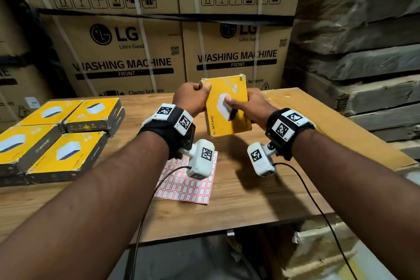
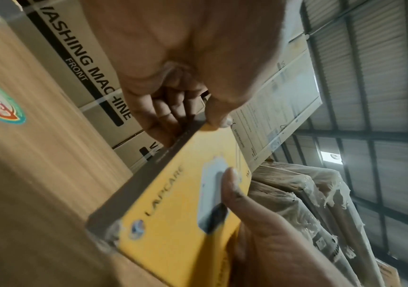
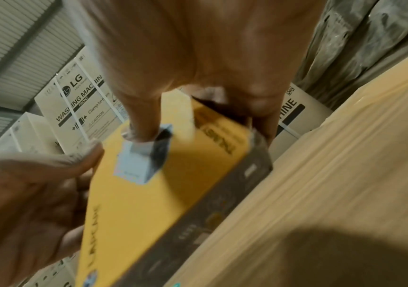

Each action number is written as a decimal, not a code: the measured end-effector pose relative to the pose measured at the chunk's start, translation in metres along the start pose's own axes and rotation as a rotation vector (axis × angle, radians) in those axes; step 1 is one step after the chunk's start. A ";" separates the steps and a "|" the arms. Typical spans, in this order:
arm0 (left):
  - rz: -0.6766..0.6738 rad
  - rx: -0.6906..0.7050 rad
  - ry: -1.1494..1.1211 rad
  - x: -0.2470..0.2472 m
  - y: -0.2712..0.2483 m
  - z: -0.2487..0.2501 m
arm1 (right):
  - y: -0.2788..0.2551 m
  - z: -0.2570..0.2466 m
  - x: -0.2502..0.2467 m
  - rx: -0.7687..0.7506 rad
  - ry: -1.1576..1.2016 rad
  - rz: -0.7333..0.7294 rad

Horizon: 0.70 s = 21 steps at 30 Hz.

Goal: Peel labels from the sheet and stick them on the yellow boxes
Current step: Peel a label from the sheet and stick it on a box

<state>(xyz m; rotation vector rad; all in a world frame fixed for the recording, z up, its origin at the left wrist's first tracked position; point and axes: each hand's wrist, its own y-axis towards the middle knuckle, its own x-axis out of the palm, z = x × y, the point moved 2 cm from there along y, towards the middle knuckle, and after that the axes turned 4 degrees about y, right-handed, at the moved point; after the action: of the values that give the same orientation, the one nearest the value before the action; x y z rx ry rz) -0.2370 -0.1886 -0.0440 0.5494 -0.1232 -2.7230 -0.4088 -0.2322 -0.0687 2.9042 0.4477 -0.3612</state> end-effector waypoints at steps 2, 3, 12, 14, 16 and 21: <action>-0.077 -0.059 0.004 0.007 -0.002 -0.003 | 0.006 0.012 -0.007 0.041 0.056 0.028; -0.145 -0.091 0.043 0.013 -0.005 -0.006 | 0.011 0.018 -0.012 0.076 0.087 0.063; -0.321 -0.354 -0.078 0.064 -0.012 -0.026 | 0.037 0.058 -0.029 0.228 -0.114 0.073; -0.306 -0.391 -0.086 0.069 -0.007 -0.026 | 0.016 0.041 -0.028 0.199 -0.164 0.021; -0.308 -0.409 -0.070 0.074 -0.006 -0.026 | 0.009 0.041 -0.032 0.162 -0.208 -0.075; -0.329 -0.377 0.110 0.092 0.001 -0.031 | 0.019 0.055 -0.051 0.122 -0.475 -0.019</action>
<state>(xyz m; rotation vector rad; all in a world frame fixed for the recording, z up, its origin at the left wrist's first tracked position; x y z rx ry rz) -0.3035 -0.2228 -0.1050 0.6495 0.5428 -2.9099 -0.4618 -0.2753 -0.1048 2.7889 0.3831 -1.0804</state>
